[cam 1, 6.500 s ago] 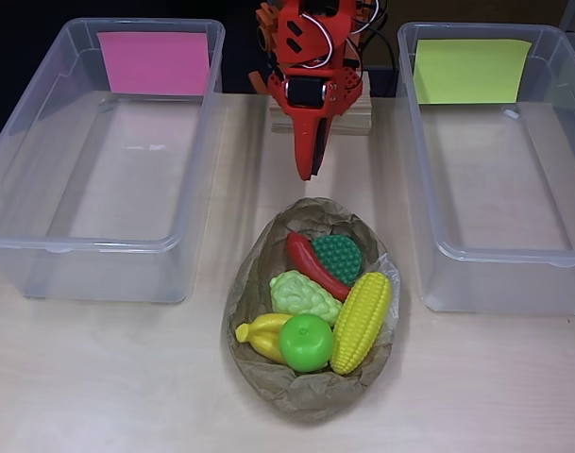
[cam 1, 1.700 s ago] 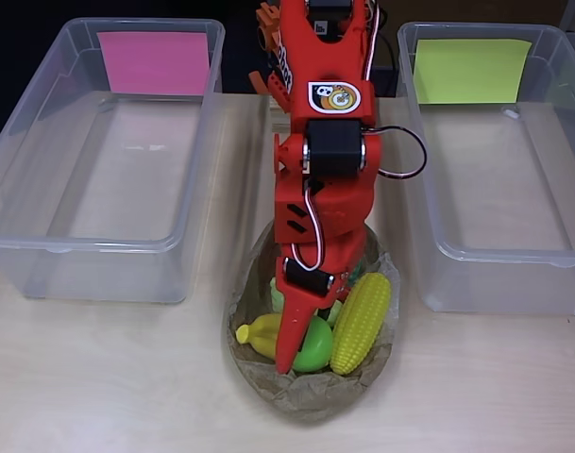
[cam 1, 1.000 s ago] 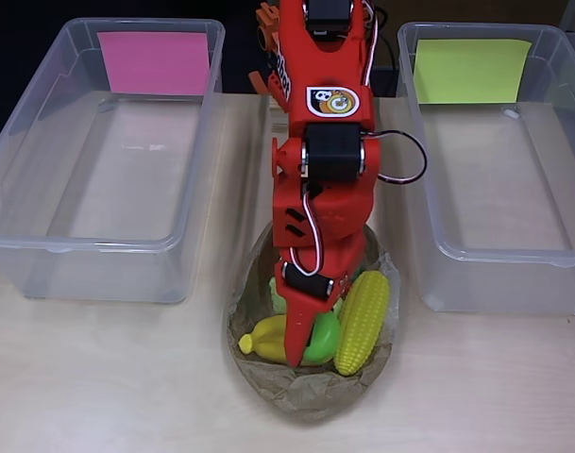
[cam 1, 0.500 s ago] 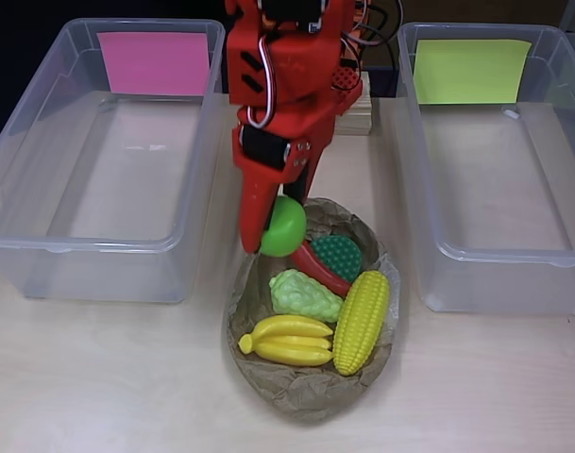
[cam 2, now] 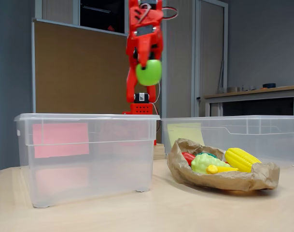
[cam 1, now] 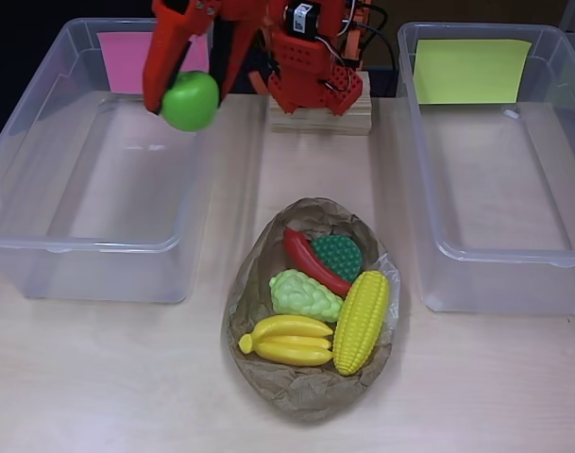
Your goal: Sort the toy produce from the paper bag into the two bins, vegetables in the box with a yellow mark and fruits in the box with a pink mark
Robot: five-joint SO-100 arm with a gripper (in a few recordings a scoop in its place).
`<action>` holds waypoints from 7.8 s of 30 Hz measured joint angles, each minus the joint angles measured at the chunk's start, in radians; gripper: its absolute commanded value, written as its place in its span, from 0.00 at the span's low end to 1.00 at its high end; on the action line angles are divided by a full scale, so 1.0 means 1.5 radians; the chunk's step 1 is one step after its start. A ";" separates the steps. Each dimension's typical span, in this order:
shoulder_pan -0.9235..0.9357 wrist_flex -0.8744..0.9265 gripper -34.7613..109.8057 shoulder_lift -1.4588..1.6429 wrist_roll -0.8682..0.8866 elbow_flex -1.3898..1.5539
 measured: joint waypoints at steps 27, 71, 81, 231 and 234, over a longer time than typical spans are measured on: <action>0.438 -0.222 0.44 -0.354 0.043 0.153; 0.369 -0.142 0.49 -0.135 -0.012 0.084; 0.018 -0.045 0.48 -0.108 0.104 -0.086; -0.665 -0.254 0.44 -0.075 0.788 -0.039; -0.586 -0.275 0.44 -0.086 0.739 0.016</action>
